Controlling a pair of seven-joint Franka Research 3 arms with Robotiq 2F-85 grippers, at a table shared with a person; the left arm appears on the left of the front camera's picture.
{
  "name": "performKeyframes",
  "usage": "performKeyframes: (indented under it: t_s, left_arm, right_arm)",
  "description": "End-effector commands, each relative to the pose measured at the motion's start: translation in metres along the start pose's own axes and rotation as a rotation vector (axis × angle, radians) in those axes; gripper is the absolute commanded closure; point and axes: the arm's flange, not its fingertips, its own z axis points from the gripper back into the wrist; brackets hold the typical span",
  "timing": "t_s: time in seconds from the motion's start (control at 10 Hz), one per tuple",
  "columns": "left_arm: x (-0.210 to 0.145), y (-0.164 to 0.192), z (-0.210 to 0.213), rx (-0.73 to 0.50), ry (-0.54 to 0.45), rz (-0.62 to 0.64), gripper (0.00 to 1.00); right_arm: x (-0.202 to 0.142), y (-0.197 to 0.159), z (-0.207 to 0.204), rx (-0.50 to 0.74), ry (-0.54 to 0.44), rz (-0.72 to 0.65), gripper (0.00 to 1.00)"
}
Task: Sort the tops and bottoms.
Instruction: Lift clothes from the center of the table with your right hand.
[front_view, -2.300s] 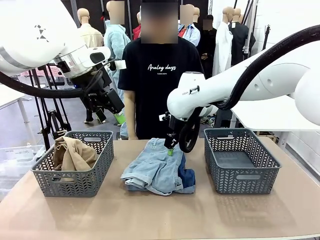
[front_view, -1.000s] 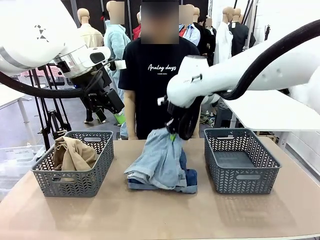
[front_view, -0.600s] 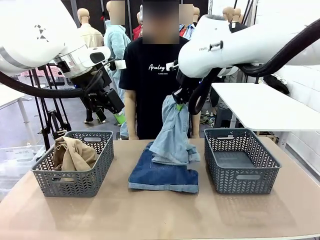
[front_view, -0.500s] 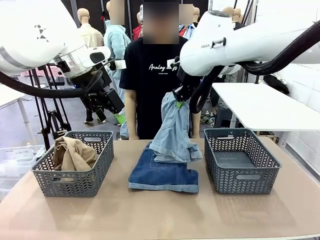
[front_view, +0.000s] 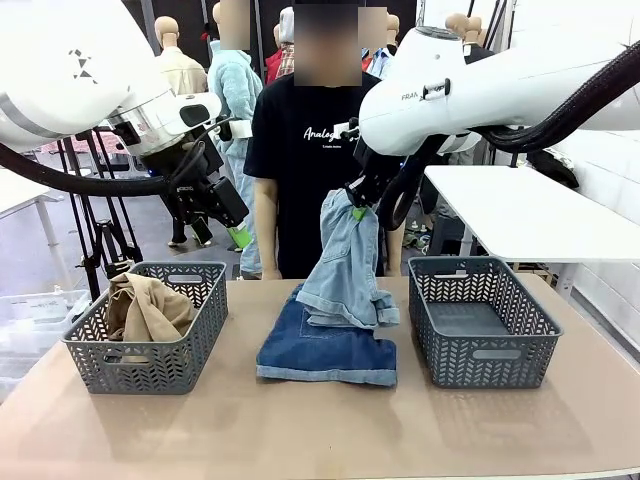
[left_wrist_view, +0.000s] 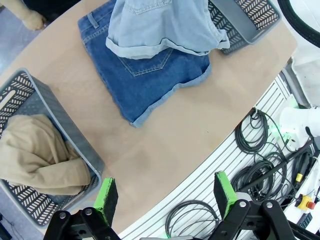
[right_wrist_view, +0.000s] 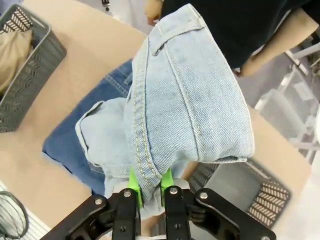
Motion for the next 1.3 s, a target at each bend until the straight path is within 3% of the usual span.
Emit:
performKeyframes:
  t_s: [0.0,0.3,0.6,1.2]
  left_arm:
    - [-0.001,0.000,0.002,-0.001,0.004,-0.009,0.00]
    - [-0.001,0.000,0.002,-0.001,0.004,-0.009,0.00]
    - [-0.001,0.000,0.002,-0.001,0.004,-0.009,0.00]
    - [-0.001,0.000,0.002,-0.001,0.004,-0.009,0.00]
  right_arm:
    - [0.013,-0.003,0.019,-0.051,-0.059,0.004,1.00]
    - [0.050,-0.013,0.090,-0.147,-0.226,0.005,1.00]
    - [0.065,-0.018,0.133,-0.124,-0.321,-0.008,1.00]
    - [0.066,-0.017,0.145,-0.125,-0.314,0.017,1.00]
